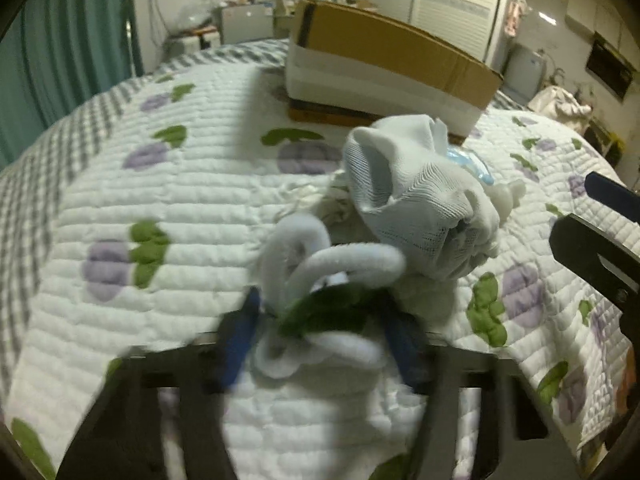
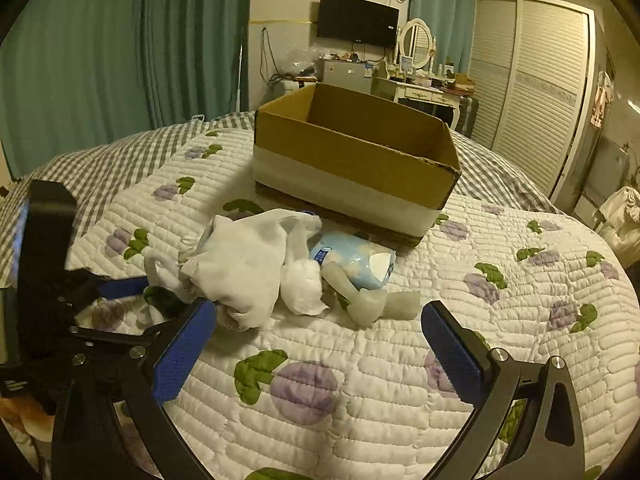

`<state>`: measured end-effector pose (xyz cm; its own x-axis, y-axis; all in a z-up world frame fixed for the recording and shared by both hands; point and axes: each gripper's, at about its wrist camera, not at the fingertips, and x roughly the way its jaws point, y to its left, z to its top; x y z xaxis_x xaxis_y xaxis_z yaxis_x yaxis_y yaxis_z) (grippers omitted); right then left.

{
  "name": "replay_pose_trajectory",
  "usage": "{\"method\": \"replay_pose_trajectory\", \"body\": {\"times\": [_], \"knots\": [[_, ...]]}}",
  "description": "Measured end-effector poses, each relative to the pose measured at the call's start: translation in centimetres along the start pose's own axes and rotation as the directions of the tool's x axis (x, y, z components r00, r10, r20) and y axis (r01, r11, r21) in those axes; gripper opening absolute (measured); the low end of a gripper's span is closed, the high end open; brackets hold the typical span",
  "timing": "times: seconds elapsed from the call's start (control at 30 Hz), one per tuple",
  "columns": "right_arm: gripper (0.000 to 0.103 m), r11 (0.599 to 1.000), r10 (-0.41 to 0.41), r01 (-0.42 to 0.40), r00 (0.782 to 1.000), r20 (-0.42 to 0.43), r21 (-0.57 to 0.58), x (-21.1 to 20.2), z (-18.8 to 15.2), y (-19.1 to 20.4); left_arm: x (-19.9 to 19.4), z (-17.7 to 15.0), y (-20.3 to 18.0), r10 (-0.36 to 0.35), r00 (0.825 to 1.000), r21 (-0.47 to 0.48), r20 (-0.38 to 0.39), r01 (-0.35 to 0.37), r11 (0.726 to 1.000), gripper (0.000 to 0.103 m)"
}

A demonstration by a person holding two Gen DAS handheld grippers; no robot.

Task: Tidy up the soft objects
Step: 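Grasp the white sock with the right gripper while the left grasps the white loop cloth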

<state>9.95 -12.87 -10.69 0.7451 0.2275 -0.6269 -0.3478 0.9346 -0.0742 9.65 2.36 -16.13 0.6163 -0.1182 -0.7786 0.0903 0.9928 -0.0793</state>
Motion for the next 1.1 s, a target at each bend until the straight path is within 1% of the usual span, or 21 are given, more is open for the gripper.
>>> {"method": "replay_pose_trajectory", "body": {"times": [0.07, 0.1, 0.13, 0.2, 0.27, 0.37, 0.4, 0.47, 0.53, 0.6, 0.67, 0.7, 0.8, 0.87, 0.9, 0.97, 1.03, 1.1], "knots": [[0.103, 1.000, 0.005, -0.005, 1.000, -0.003, -0.003, 0.0, -0.1, 0.1, -0.1, 0.0, 0.4, -0.016, 1.000, -0.011, -0.001, 0.016, 1.000, 0.042], [0.103, 1.000, 0.006, -0.006, 1.000, -0.002, -0.009, -0.1, -0.1, 0.4, -0.4, 0.3, 0.6, -0.023, 1.000, -0.014, 0.001, 0.023, 1.000, 0.039], [0.103, 1.000, 0.006, -0.006, 1.000, 0.000, -0.014, -0.3, -0.1, 0.6, -1.1, 0.3, 0.8, -0.031, 0.999, -0.018, 0.006, 0.031, 0.999, 0.039], [0.103, 0.999, 0.016, -0.016, 1.000, 0.003, -0.032, -0.5, -0.1, 1.1, -2.2, 0.4, 1.2, -0.021, 0.999, -0.015, 0.026, 0.022, 1.000, 0.039], [0.103, 0.999, 0.026, -0.026, 1.000, 0.008, -0.046, -0.6, -0.1, 1.7, -3.3, 0.7, 1.6, 0.005, 0.999, 0.004, 0.049, -0.005, 1.000, 0.039], [0.103, 0.997, 0.039, -0.039, 0.999, -0.002, -0.064, -0.1, 0.1, 2.8, -4.5, 1.3, 2.5, 0.075, 0.993, 0.020, 0.093, -0.077, 0.997, 0.039], [0.103, 0.996, 0.044, -0.044, 0.999, -0.004, -0.073, 0.2, 0.2, 3.3, -4.7, 1.5, 2.8, 0.088, 0.991, 0.019, 0.100, -0.090, 0.996, 0.039], [0.103, 0.994, 0.053, -0.053, 0.999, -0.006, -0.093, 0.8, 0.3, 4.4, -4.8, 1.9, 3.5, 0.101, 0.990, 0.007, 0.103, -0.102, 0.995, 0.039], [0.102, 0.992, 0.076, -0.077, 0.997, -0.009, -0.102, 1.4, 0.4, 5.4, -4.7, 2.3, 4.0, 0.111, 0.990, 0.008, 0.088, -0.113, 0.994, 0.039], [0.098, 0.991, 0.082, -0.084, 0.996, -0.017, -0.105, 2.4, 0.6, 6.3, -5.0, 2.5, 4.5, 0.127, 0.986, 0.009, 0.103, -0.129, 0.992, 0.039], [0.090, 0.992, 0.056, -0.059, 0.998, -0.027, -0.110, 3.4, 0.8, 7.0, -5.3, 2.6, 4.9, 0.124, 0.986, 0.001, 0.110, -0.124, 0.992, 0.039], [0.087, 0.992, 0.039, -0.042, 0.999, -0.028, -0.115, 3.9, 0.9, 7.3, -5.4, 2.6, 5.1, 0.123, 0.986, -0.003, 0.114, -0.124, 0.992, 0.039], [0.076, 0.993, 0.009, -0.010, 1.000, -0.007, -0.119, 4.5, 1.0, 7.7, -5.7, 2.6, 5.4, 0.125, 0.986, -0.005, 0.114, -0.125, 0.992, 0.039], [0.058, 0.993, -0.004, 0.005, 1.000, 0.008, -0.115, 4.5, 1.0, 7.8, -5.8, 2.5, 5.4, 0.119, 0.986, -0.005, 0.118, -0.119, 0.993, 0.039], [0.054, 0.993, -0.014, 0.016, 1.000, 0.011, -0.113, 4.5, 1.0, 7.7, -5.9, 2.5, 5.3, 0.118, 0.986, -0.005, 0.118, -0.118, 0.993, 0.039], [0.047, 0.995, -0.005, 0.008, 1.000, 0.028, -0.097, 4.1, 1.0, 7.4, -6.0, 2.3, 5.3, 0.115, 0.986, -0.006, 0.121, -0.115, 0.993, 0.039], [0.043, 0.997, 0.009, -0.005, 0.999, 0.047, -0.080, 3.3, 1.0, 7.0, -6.2, 2.1, 5.2, 0.121, 0.984, -0.010, 0.128, -0.120, 0.993, 0.039], [0.042, 0.997, 0.047, -0.043, 0.997, 0.066, -0.066, 2.3, 1.1, 6.7, -6.4, 1.8, 5.2, 0.116, 0.985, -0.011, 0.132, -0.115, 0.993, 0.039]]}}
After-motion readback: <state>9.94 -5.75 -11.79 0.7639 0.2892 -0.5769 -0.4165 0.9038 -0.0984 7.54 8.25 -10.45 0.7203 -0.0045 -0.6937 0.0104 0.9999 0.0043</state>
